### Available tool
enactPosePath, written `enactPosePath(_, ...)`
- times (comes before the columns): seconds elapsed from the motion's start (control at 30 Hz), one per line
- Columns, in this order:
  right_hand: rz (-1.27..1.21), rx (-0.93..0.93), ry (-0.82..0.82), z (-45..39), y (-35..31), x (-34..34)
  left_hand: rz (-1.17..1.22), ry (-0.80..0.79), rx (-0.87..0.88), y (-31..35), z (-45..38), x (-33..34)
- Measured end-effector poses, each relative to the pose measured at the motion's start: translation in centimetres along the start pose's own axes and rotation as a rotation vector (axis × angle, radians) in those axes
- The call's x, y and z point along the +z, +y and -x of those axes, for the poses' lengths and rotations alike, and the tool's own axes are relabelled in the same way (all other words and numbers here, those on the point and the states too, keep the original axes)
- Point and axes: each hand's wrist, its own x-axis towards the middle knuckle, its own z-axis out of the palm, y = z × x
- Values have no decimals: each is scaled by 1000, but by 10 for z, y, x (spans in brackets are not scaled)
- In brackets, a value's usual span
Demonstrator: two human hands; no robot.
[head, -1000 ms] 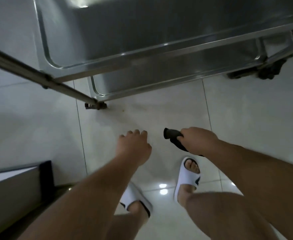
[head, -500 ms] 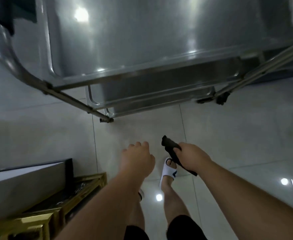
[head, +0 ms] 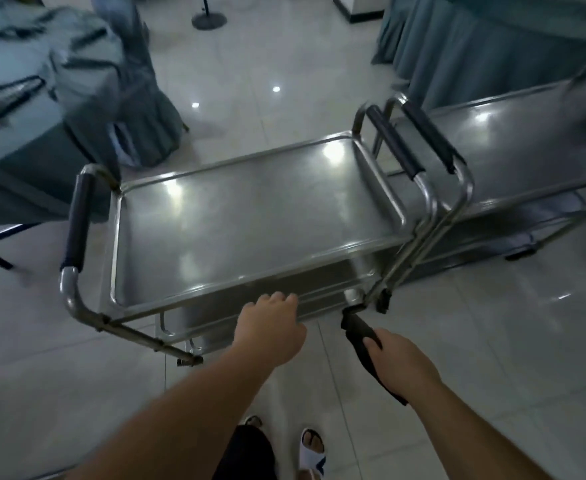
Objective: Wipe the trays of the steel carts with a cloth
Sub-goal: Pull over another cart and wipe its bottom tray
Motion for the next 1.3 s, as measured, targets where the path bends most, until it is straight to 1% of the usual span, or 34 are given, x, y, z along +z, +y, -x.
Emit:
enactPosePath(0.13,-80,-11,114,-10,10,-54,8,19,49,24,-35,-40)
enactPosePath(0.33,-85,18,249,-55,22,-131,55,12,140,64,-111,-83)
enactPosePath(0.53,-18,80,284,-112,17,-211,71,17,198,89,-196,-127)
enactPosePath(0.73,-6,6,321,-159,16,-266,56,32,238,115,-265,-163)
enactPosePath(0.87,31,-121,313,-203,16,-293,72,32,181,125,-295,-171)
enactPosePath(1.03,164,-376,325,-280,13,-322,112,44,0,134,-322,-175)
enactPosePath(1.17,388,-621,419,-324,16,-332,211,68,-208,152,-326,-176)
enactPosePath(1.27,442,-798,487,-340,18,-322,270,69,-330,166,-321,-168)
enactPosePath(1.3,436,-826,511,-342,18,-318,274,74,-343,168,-319,-166)
